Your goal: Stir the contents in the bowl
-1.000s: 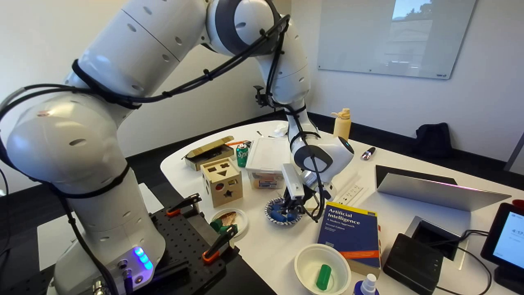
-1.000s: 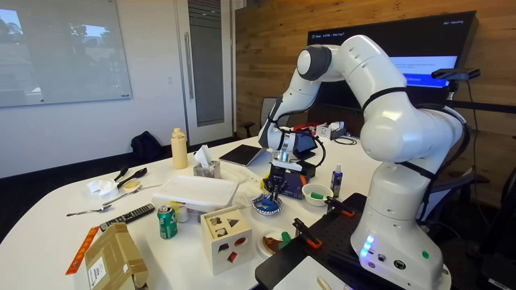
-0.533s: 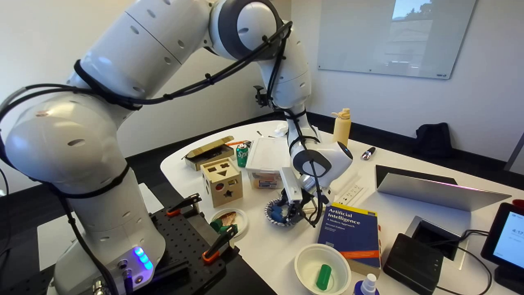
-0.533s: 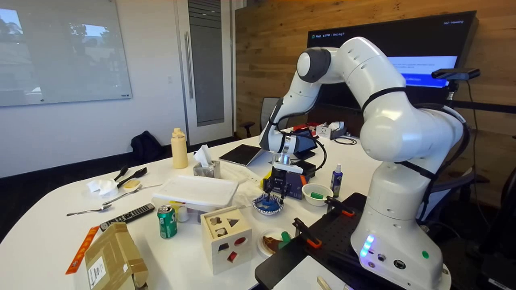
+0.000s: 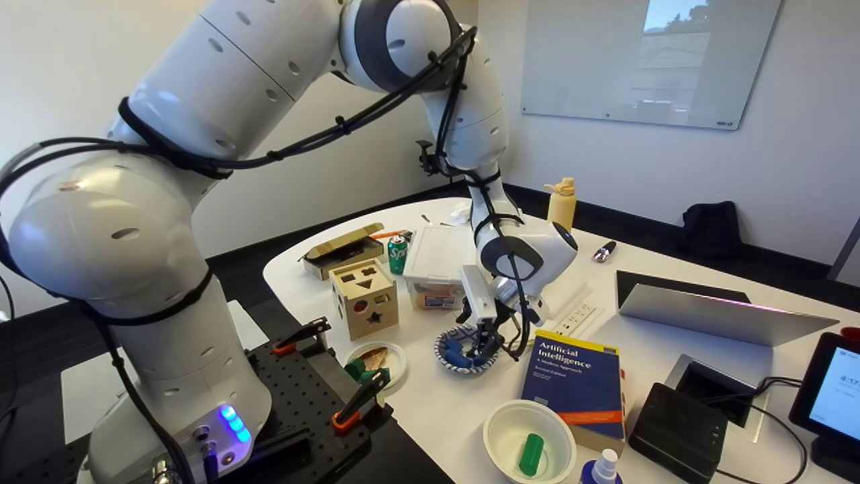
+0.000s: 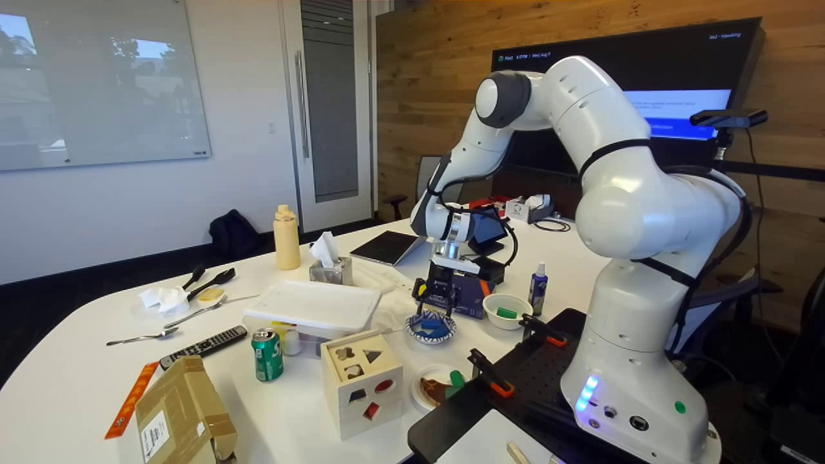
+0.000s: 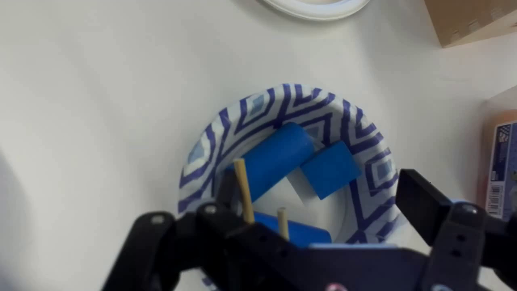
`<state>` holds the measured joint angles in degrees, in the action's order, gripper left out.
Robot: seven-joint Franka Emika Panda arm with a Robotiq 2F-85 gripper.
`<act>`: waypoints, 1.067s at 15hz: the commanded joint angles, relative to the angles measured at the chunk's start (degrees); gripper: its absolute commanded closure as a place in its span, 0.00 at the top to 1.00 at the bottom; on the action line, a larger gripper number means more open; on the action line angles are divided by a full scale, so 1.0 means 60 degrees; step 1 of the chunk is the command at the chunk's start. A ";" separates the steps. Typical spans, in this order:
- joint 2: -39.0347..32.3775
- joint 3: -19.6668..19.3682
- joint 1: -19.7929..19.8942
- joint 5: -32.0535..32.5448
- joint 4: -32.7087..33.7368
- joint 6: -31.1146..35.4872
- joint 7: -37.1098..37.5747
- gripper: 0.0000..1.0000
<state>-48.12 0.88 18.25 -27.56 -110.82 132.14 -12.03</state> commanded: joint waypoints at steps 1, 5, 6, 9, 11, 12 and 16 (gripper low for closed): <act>0.0964 0.0122 -0.0109 -0.0029 -0.0458 -0.0206 0.0519 1.00; 0.1929 -0.0221 -0.0547 0.0179 -0.0742 -0.0665 0.1804 1.00; 0.2210 -0.0286 -0.0634 0.0190 -0.0824 -0.0779 0.2053 1.00; 0.2871 -0.0471 -0.0962 0.0358 -0.0981 -0.1084 0.2584 1.00; 0.3242 -0.0562 -0.1222 0.0605 -0.1078 -0.1215 0.2881 1.00; 0.3405 -0.0589 -0.1339 0.0741 -0.1125 -0.1256 0.3003 1.00; 0.3805 -0.0669 -0.1729 0.1288 -0.1250 -0.1335 0.3542 1.00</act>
<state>-28.83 -1.63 10.28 -22.26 -115.90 125.30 6.08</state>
